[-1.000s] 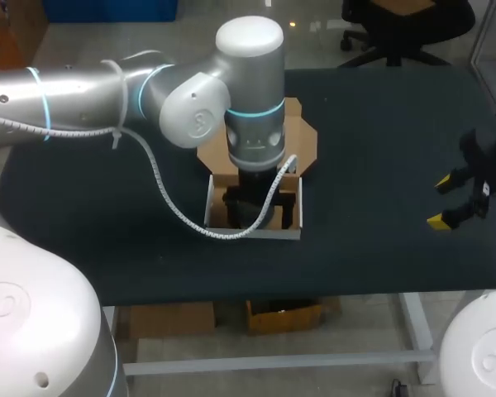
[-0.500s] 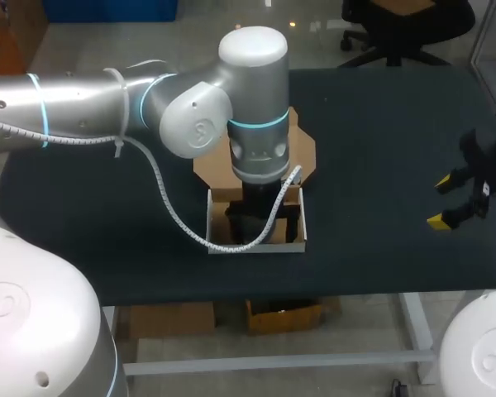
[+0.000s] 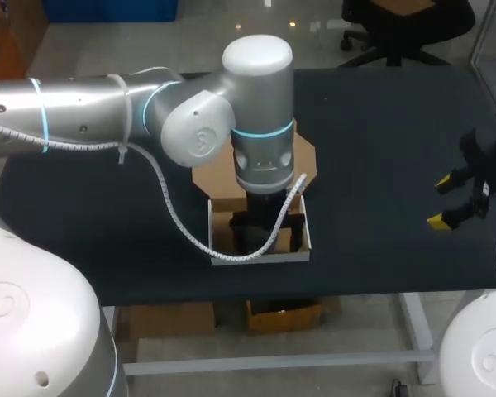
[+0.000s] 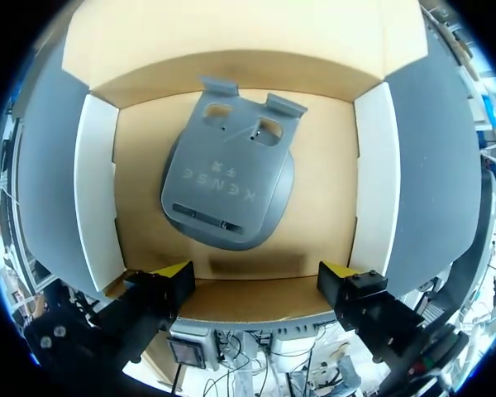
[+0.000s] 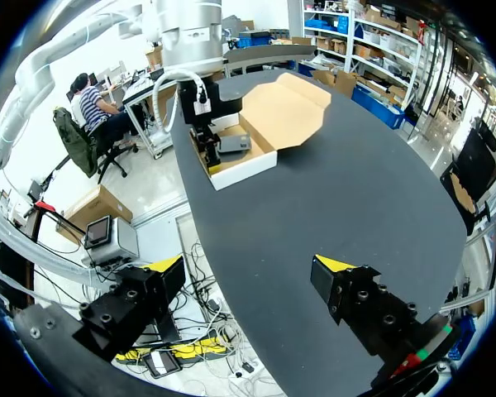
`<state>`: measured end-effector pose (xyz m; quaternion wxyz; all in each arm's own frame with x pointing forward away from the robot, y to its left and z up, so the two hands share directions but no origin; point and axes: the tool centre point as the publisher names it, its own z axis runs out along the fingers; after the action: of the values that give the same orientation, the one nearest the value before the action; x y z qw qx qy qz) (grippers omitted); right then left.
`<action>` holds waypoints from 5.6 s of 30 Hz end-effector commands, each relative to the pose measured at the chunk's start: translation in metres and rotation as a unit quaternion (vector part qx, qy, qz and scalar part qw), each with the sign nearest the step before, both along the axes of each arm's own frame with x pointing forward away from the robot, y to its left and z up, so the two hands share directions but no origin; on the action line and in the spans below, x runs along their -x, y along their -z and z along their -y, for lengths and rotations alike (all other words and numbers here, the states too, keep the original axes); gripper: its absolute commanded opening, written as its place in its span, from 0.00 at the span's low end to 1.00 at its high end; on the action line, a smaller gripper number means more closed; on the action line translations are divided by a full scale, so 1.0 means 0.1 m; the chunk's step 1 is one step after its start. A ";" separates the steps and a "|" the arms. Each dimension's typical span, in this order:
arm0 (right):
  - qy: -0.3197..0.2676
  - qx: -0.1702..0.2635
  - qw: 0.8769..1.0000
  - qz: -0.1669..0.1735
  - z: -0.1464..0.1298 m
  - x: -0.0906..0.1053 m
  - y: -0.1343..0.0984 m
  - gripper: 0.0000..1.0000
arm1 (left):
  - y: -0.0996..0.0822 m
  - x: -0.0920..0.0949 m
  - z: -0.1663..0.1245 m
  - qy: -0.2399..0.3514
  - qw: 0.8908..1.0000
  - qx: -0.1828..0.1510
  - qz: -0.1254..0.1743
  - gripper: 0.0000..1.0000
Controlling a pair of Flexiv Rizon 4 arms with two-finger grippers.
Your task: Assemble the packaging by folding the flat box into shape, placing the metal phone stand inside, and closing the box properly
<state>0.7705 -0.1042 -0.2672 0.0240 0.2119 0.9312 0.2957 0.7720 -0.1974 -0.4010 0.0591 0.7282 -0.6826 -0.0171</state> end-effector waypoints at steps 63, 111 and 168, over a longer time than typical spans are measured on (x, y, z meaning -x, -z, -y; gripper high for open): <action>-0.001 -0.001 1.000 0.001 0.01 0.01 0.00 1.00 | -0.86 -0.66 -1.29 0.237 0.940 0.120 0.214 1.00; -0.001 -0.001 1.000 0.001 0.01 0.01 0.00 1.00 | -0.80 -1.34 -1.88 0.360 0.846 0.276 0.281 1.00; -0.001 -0.001 1.000 0.001 0.01 0.01 0.00 1.00 | -0.52 -1.86 -1.34 0.413 0.726 0.463 0.298 1.00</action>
<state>0.7706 -0.1043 -0.2674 0.0241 0.2118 0.9311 0.2958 0.9533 -0.0631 -0.3461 0.1605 0.2299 -0.8224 0.4949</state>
